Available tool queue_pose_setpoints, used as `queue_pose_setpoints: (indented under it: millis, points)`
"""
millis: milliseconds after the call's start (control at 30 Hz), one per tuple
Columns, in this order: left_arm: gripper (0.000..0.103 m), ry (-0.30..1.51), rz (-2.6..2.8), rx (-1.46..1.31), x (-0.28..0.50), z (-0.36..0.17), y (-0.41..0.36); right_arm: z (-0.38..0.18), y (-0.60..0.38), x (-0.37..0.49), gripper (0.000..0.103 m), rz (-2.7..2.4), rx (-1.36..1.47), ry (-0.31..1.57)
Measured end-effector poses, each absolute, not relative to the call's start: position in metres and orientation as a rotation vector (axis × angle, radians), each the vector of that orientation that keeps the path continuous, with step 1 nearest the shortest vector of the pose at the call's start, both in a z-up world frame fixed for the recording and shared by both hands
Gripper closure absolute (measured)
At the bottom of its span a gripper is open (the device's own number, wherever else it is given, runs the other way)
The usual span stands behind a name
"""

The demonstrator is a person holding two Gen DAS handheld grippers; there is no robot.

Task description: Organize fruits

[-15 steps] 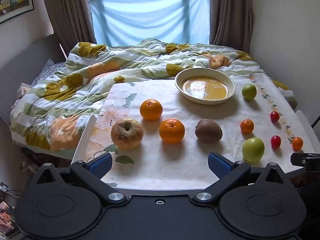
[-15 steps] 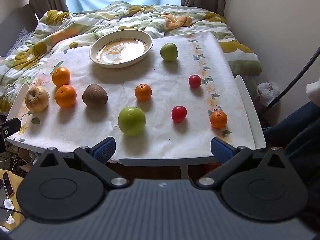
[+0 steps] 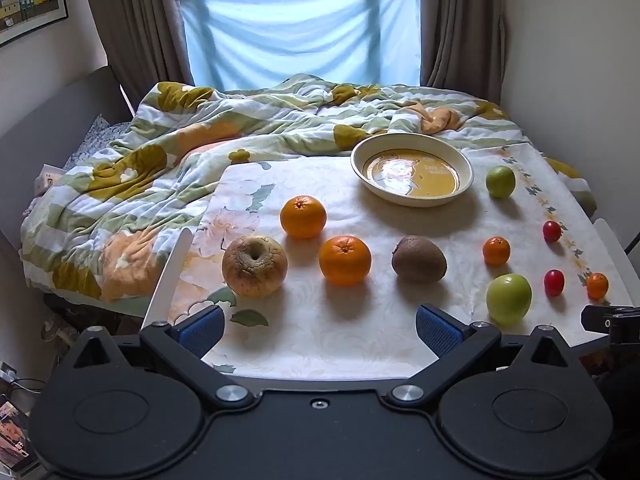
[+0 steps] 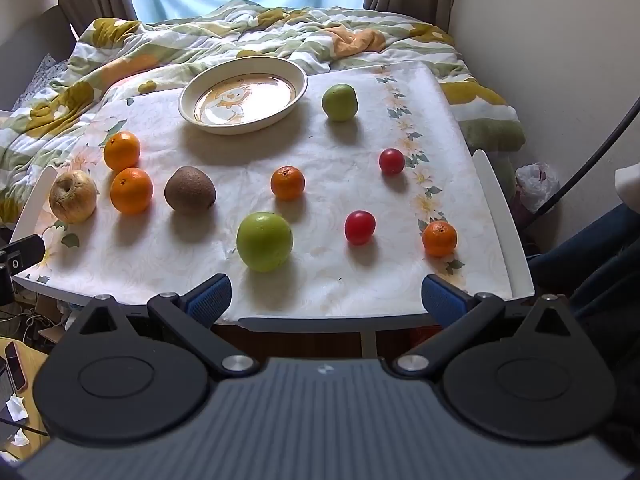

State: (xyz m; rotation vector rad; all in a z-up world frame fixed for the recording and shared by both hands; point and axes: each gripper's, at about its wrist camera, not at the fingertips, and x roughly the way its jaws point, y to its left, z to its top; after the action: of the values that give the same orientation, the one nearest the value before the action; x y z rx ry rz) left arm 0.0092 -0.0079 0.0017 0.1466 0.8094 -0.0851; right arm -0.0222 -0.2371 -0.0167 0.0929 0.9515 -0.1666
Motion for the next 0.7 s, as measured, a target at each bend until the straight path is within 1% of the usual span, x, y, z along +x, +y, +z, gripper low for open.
queue_pose_setpoints:
  millis: [700]
  points:
    - [0.000, 0.798, -0.098, 0.133, 0.0048, 0.0006, 0.0003, -0.0195, -0.2353, -0.0181, 0.000, -0.167, 0.088, 0.953]
